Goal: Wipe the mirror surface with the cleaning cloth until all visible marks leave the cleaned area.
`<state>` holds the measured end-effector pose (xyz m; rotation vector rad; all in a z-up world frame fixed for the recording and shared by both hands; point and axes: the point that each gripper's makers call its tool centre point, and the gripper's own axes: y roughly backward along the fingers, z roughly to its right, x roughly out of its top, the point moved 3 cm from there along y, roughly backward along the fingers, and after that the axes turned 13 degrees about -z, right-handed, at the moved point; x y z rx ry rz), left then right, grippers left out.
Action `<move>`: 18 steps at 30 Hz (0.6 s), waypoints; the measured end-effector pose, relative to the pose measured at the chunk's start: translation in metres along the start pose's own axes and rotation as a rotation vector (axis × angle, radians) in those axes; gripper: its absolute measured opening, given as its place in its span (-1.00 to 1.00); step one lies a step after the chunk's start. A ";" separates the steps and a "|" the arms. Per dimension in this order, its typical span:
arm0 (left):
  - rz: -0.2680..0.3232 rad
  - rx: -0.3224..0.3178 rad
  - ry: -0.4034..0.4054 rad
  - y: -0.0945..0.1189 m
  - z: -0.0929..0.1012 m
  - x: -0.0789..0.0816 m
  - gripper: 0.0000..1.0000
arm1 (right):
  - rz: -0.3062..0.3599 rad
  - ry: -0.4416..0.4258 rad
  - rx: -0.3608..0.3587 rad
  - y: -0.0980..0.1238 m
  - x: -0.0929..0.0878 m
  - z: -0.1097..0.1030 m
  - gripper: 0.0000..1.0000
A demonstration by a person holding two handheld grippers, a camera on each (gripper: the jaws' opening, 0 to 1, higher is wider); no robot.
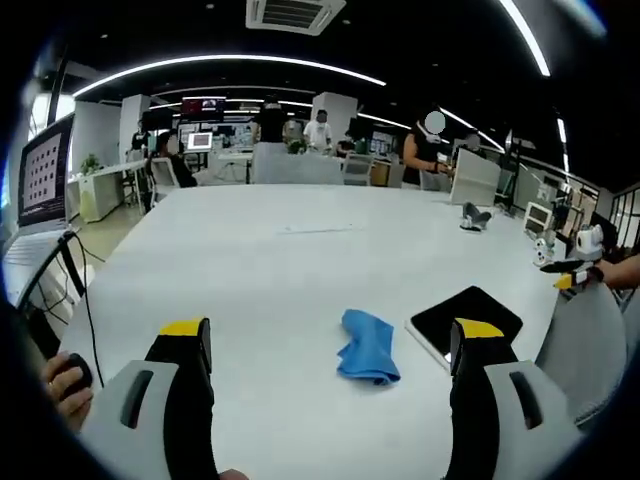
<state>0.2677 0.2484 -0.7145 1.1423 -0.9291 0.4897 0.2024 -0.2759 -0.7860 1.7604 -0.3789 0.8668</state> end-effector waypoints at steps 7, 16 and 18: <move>-0.002 -0.006 -0.004 -0.003 0.001 0.000 0.98 | 0.005 -0.005 0.000 0.001 0.001 0.000 0.97; -0.002 0.000 -0.003 -0.003 -0.002 -0.001 0.98 | 0.010 -0.009 0.000 0.001 0.001 0.001 0.97; 0.000 0.000 -0.002 -0.004 -0.003 0.000 0.98 | 0.011 -0.010 -0.001 0.001 0.001 0.001 0.97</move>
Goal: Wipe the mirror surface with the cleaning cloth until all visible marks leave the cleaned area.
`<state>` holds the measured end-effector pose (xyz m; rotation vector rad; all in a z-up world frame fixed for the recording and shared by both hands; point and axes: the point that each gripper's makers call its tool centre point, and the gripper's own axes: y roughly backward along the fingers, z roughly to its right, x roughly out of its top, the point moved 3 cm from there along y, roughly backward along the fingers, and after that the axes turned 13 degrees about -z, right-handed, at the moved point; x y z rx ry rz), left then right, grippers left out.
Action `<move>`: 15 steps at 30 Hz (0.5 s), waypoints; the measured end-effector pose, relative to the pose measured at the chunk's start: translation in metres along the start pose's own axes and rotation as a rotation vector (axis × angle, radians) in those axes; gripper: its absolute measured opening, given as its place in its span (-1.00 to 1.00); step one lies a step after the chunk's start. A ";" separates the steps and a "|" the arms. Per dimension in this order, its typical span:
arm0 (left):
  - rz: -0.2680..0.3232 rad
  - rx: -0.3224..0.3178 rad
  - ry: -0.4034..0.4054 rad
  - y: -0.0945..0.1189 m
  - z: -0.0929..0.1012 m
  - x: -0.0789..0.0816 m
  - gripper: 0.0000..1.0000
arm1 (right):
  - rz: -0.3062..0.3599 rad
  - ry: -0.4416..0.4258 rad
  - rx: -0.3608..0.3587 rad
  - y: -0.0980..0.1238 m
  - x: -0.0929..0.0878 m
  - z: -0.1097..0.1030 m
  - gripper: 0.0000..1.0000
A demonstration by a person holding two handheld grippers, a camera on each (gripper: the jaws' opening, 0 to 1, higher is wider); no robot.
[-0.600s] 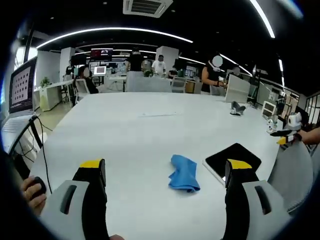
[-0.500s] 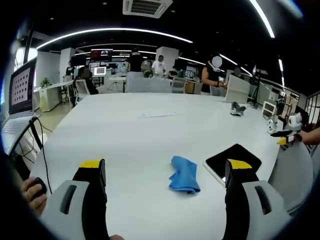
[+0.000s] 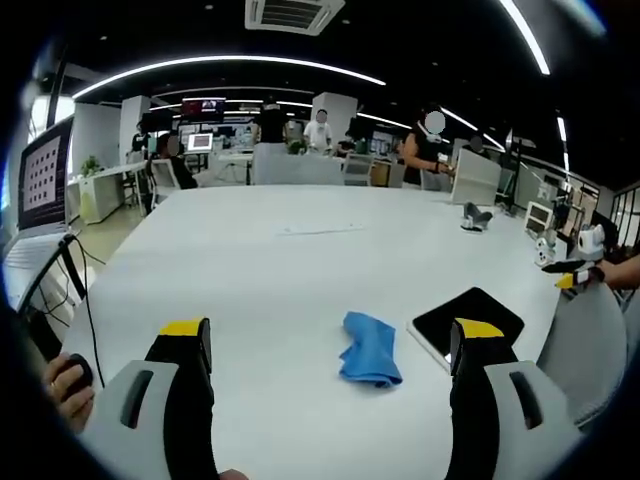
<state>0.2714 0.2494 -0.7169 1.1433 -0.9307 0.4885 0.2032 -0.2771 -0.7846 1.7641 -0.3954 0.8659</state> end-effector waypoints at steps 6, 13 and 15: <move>-0.001 -0.002 0.000 -0.001 0.000 -0.001 0.98 | 0.001 -0.001 0.000 0.000 -0.001 0.001 0.97; -0.003 -0.002 0.003 -0.002 -0.001 -0.003 0.98 | 0.005 -0.007 0.001 0.000 0.001 0.000 0.97; -0.005 -0.001 0.000 -0.003 -0.002 -0.003 0.98 | 0.005 -0.006 0.002 0.000 0.000 0.001 0.97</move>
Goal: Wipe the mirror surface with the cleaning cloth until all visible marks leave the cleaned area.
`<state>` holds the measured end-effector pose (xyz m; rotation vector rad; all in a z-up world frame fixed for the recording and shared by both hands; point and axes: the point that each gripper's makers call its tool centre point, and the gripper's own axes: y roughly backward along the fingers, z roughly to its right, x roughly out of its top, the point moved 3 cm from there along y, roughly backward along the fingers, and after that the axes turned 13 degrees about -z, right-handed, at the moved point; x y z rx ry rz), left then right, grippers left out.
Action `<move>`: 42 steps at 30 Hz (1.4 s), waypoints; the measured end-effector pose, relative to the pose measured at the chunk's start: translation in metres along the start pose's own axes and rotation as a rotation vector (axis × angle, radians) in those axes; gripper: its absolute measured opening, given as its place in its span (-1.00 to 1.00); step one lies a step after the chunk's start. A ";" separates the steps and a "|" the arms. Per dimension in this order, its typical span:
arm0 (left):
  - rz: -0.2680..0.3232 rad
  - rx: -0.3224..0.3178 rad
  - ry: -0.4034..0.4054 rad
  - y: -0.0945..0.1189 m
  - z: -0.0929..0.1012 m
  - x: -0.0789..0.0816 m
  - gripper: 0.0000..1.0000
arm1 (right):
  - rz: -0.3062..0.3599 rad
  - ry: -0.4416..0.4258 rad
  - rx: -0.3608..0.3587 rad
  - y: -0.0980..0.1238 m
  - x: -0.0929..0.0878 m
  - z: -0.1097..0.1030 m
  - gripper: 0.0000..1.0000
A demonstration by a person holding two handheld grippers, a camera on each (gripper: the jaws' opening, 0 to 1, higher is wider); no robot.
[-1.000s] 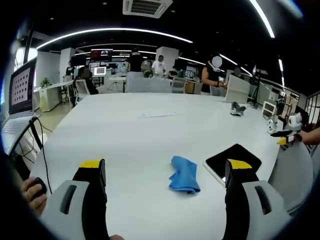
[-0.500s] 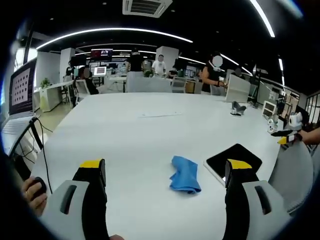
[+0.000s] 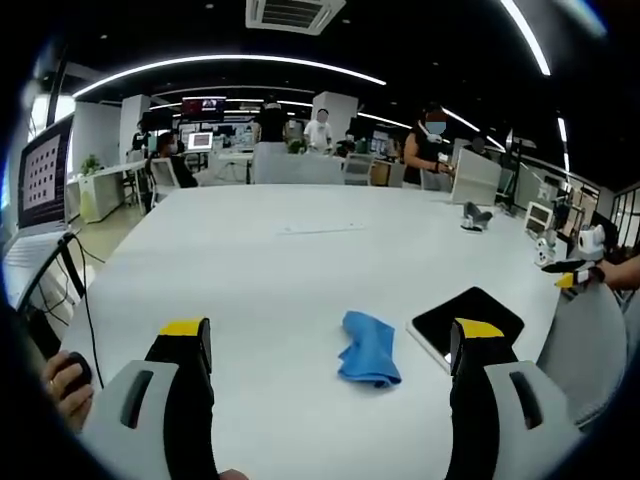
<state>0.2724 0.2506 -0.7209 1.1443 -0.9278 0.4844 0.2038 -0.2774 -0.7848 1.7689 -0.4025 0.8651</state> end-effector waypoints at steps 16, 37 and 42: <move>0.000 -0.002 -0.001 -0.003 0.001 0.000 0.98 | 0.005 -0.003 -0.001 0.001 0.002 0.000 0.97; 0.007 0.011 0.002 0.003 -0.007 0.004 0.98 | 0.010 -0.001 0.003 0.002 0.002 0.000 0.97; 0.006 0.002 -0.005 0.000 0.002 0.006 0.98 | 0.016 -0.001 0.001 0.002 0.003 0.000 0.97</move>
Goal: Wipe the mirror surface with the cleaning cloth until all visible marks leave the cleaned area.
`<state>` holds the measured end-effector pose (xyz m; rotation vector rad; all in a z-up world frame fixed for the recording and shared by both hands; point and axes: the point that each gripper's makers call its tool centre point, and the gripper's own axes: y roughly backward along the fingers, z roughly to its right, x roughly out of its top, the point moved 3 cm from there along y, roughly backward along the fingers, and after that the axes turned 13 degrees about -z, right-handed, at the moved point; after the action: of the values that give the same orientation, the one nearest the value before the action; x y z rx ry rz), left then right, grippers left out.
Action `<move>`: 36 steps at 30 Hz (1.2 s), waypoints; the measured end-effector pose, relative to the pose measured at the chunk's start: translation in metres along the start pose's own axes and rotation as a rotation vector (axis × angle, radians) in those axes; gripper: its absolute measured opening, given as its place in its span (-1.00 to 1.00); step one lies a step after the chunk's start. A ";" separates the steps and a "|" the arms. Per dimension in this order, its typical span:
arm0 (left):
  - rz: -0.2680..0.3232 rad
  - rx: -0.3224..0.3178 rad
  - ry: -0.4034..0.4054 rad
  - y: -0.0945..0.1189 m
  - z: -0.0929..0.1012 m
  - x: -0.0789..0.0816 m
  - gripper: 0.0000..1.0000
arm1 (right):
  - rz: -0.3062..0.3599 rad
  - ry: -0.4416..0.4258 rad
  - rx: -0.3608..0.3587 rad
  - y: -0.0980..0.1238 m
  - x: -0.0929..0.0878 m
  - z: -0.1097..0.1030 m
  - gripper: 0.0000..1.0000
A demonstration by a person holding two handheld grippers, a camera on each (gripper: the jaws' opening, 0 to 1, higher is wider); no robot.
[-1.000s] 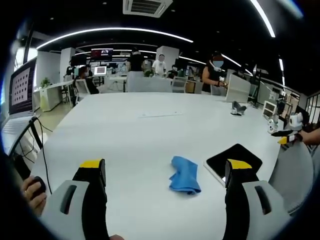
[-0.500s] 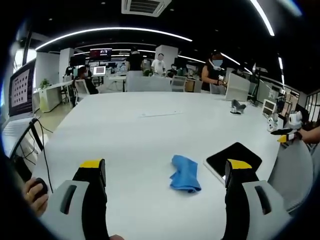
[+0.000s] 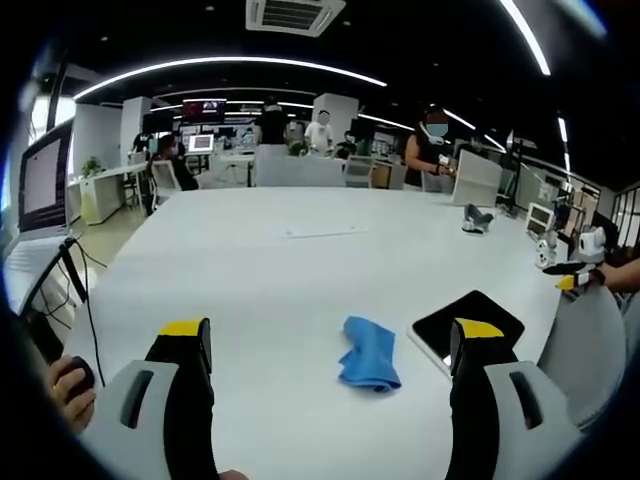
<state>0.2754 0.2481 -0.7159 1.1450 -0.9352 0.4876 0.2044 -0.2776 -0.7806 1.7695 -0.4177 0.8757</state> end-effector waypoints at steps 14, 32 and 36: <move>0.008 0.009 0.005 0.006 -0.001 0.001 0.98 | 0.001 0.000 0.003 0.000 0.000 -0.001 0.97; 0.009 0.012 0.007 0.007 -0.001 0.001 0.98 | 0.001 -0.001 0.003 -0.001 0.000 -0.001 0.97; 0.008 0.013 0.009 0.007 -0.001 0.001 0.98 | 0.001 -0.001 0.003 -0.001 -0.001 0.000 0.97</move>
<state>0.2709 0.2518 -0.7115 1.1505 -0.9309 0.5058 0.2044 -0.2769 -0.7815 1.7729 -0.4188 0.8767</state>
